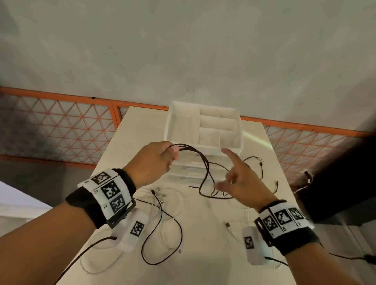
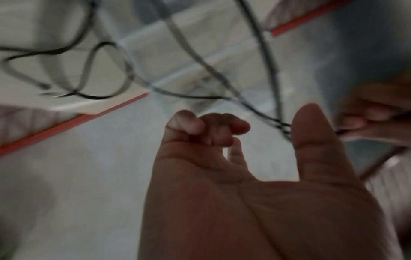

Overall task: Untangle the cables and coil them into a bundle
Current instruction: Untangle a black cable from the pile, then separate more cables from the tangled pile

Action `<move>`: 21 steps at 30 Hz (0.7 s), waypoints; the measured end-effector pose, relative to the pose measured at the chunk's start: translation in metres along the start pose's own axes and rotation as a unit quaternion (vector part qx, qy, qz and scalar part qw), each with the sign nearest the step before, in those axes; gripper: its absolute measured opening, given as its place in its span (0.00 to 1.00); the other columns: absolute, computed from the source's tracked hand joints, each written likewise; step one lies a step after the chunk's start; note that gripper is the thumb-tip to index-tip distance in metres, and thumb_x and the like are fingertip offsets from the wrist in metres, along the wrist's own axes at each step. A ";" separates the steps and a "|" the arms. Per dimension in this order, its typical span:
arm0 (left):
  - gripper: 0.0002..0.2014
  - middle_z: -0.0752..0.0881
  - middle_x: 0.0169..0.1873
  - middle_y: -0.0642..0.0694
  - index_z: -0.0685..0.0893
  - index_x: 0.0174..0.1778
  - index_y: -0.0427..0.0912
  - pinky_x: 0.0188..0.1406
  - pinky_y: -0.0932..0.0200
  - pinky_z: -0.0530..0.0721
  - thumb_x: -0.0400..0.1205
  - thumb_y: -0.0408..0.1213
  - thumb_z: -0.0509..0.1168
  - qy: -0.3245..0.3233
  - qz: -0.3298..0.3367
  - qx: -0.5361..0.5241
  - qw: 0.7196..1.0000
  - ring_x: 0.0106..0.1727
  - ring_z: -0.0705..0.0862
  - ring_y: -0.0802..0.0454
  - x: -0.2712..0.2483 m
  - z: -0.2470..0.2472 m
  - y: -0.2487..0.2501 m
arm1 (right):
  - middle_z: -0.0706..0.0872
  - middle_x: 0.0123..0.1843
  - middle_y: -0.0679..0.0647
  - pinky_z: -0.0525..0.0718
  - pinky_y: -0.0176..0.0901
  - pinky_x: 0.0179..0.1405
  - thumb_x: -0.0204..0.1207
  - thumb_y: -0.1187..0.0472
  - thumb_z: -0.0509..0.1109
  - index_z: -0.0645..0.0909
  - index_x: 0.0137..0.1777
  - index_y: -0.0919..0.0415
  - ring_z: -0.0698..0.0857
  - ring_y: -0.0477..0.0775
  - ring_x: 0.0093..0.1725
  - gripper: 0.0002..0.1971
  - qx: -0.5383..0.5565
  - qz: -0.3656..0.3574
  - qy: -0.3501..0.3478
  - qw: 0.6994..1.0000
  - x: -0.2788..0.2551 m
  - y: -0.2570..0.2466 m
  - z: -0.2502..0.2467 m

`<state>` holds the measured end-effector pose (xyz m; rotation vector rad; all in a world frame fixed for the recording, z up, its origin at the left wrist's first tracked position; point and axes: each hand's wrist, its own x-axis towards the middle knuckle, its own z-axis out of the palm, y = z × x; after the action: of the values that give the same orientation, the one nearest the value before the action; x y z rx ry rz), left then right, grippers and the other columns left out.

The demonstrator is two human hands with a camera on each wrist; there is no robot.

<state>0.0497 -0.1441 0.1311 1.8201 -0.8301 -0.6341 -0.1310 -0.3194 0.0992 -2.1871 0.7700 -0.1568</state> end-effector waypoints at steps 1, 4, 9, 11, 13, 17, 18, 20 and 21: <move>0.17 0.73 0.25 0.52 0.79 0.37 0.40 0.19 0.70 0.69 0.88 0.44 0.59 -0.029 0.016 0.021 0.999 0.21 0.70 0.58 -0.002 0.006 0.005 | 0.82 0.32 0.45 0.78 0.34 0.37 0.71 0.49 0.81 0.66 0.76 0.29 0.81 0.43 0.32 0.38 0.004 -0.029 -0.015 0.999 -0.001 -0.012 0.006; 0.19 0.72 0.19 0.58 0.77 0.34 0.43 0.23 0.68 0.70 0.83 0.53 0.65 -0.090 0.072 0.073 0.991 0.20 0.71 0.60 -0.010 0.019 0.016 | 0.80 0.27 0.42 0.76 0.40 0.35 0.76 0.45 0.74 0.82 0.42 0.42 0.82 0.45 0.32 0.05 -0.106 -0.016 -0.011 0.994 0.013 -0.027 0.016; 0.27 0.74 0.20 0.49 0.70 0.29 0.43 0.31 0.56 0.78 0.83 0.62 0.58 -0.179 -0.013 0.211 0.961 0.22 0.77 0.52 -0.019 0.028 0.002 | 0.89 0.34 0.53 0.83 0.43 0.34 0.76 0.42 0.76 0.83 0.35 0.50 0.88 0.58 0.35 0.15 -0.103 -0.019 0.264 0.959 0.033 -0.013 -0.006; 0.27 0.77 0.17 0.51 0.73 0.28 0.42 0.34 0.56 0.81 0.86 0.59 0.56 -0.166 -0.062 0.220 0.959 0.21 0.79 0.53 -0.019 0.034 -0.013 | 0.91 0.40 0.48 0.87 0.39 0.38 0.74 0.50 0.80 0.88 0.50 0.51 0.89 0.50 0.36 0.09 -0.013 -0.071 0.242 0.968 0.028 -0.009 -0.011; 0.25 0.78 0.19 0.50 0.74 0.27 0.43 0.29 0.57 0.79 0.87 0.54 0.58 -0.093 -0.109 0.136 0.980 0.22 0.77 0.52 -0.018 0.039 -0.024 | 0.91 0.49 0.41 0.84 0.28 0.43 0.73 0.51 0.81 0.83 0.66 0.43 0.90 0.42 0.44 0.21 0.006 -0.043 0.096 0.994 0.018 0.004 -0.014; 0.23 0.72 0.17 0.53 0.74 0.29 0.43 0.16 0.64 0.67 0.86 0.52 0.61 0.016 -0.163 -0.001 0.986 0.17 0.69 0.55 -0.017 0.042 -0.036 | 0.90 0.64 0.48 0.81 0.46 0.65 0.78 0.46 0.75 0.80 0.73 0.46 0.87 0.53 0.64 0.24 -0.116 0.080 0.104 0.985 -0.003 0.083 -0.027; 0.22 0.71 0.17 0.53 0.75 0.30 0.42 0.15 0.64 0.64 0.86 0.52 0.61 0.034 -0.175 -0.027 0.984 0.17 0.67 0.55 -0.017 0.042 -0.036 | 0.85 0.72 0.53 0.77 0.50 0.71 0.77 0.43 0.74 0.77 0.76 0.47 0.82 0.58 0.72 0.28 -0.158 0.144 0.104 0.971 -0.009 0.109 -0.028; 0.19 0.70 0.17 0.53 0.77 0.35 0.40 0.14 0.66 0.61 0.87 0.50 0.61 0.055 -0.197 -0.076 0.976 0.15 0.66 0.56 -0.017 0.042 -0.035 | 0.67 0.86 0.61 0.70 0.61 0.80 0.73 0.33 0.72 0.62 0.86 0.45 0.69 0.66 0.83 0.44 -0.202 0.283 0.034 0.937 -0.022 0.153 -0.025; 0.18 0.69 0.17 0.53 0.78 0.36 0.39 0.13 0.67 0.60 0.87 0.48 0.61 0.059 -0.202 -0.093 0.973 0.14 0.65 0.57 -0.017 0.044 -0.034 | 0.60 0.89 0.63 0.66 0.64 0.82 0.72 0.30 0.71 0.54 0.88 0.43 0.63 0.69 0.86 0.49 -0.202 0.329 -0.005 0.923 -0.027 0.170 -0.020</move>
<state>0.0154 -0.1463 0.0844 1.8454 -0.3063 -0.8218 -0.2402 -0.4016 -0.0067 -2.1561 1.5939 0.3860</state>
